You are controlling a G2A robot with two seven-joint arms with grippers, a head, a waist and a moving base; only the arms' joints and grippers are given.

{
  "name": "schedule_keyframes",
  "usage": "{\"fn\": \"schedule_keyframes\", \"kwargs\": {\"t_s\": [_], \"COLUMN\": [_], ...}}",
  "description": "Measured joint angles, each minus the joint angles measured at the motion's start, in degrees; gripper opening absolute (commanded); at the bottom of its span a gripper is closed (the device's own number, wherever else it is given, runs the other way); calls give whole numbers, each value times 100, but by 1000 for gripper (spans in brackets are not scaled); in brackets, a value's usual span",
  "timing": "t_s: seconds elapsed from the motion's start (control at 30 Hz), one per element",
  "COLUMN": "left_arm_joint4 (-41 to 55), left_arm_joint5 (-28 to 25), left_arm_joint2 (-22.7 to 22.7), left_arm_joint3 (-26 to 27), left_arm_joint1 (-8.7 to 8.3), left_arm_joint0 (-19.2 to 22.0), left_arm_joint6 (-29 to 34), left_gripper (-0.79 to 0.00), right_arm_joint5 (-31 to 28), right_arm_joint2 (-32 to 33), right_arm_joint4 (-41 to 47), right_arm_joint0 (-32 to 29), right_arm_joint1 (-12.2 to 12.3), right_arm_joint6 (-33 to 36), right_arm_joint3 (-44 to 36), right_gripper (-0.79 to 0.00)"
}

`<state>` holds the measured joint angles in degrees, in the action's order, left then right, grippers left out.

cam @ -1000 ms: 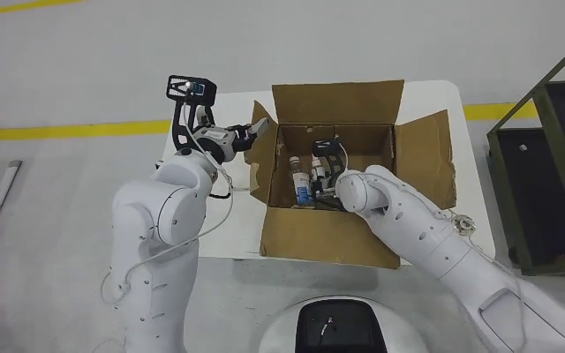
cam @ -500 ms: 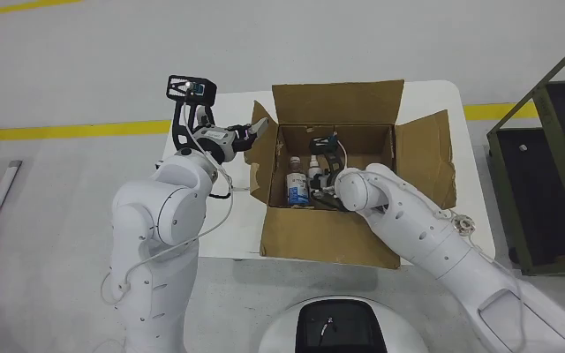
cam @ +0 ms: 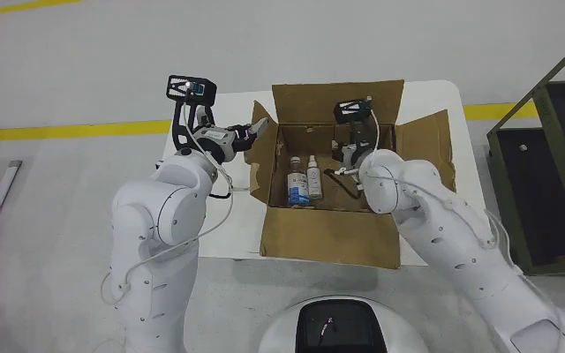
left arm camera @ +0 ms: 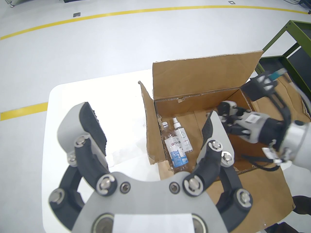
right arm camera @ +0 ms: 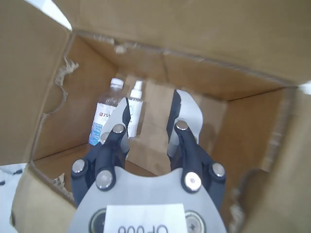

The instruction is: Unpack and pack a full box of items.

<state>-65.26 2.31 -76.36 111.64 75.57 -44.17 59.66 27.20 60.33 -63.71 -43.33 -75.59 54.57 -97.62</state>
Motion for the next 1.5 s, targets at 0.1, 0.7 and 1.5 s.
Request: {"fn": "schedule_keyframes", "kwargs": {"t_s": [0.1,0.7,1.5], "left_arm_joint4": [0,0,0], "left_arm_joint5": [0,0,0], "left_arm_joint2": [0,0,0], "left_arm_joint3": [0,0,0], "left_arm_joint1": [0,0,0], "left_arm_joint0": [0,0,0], "left_arm_joint6": [0,0,0], "left_gripper": [0,0,0], "right_arm_joint5": [-90,-2987,-3515], "right_arm_joint2": [631,3110,3837], "right_arm_joint4": [-555,-2644,-1263], "right_arm_joint0": [-377,-2251,-3116], "right_arm_joint1": [147,601,636], "right_arm_joint6": [325,2762,2716], "right_arm_joint3": [-924,-3168,-2956], "right_gripper": [-785,-785,-785]}}
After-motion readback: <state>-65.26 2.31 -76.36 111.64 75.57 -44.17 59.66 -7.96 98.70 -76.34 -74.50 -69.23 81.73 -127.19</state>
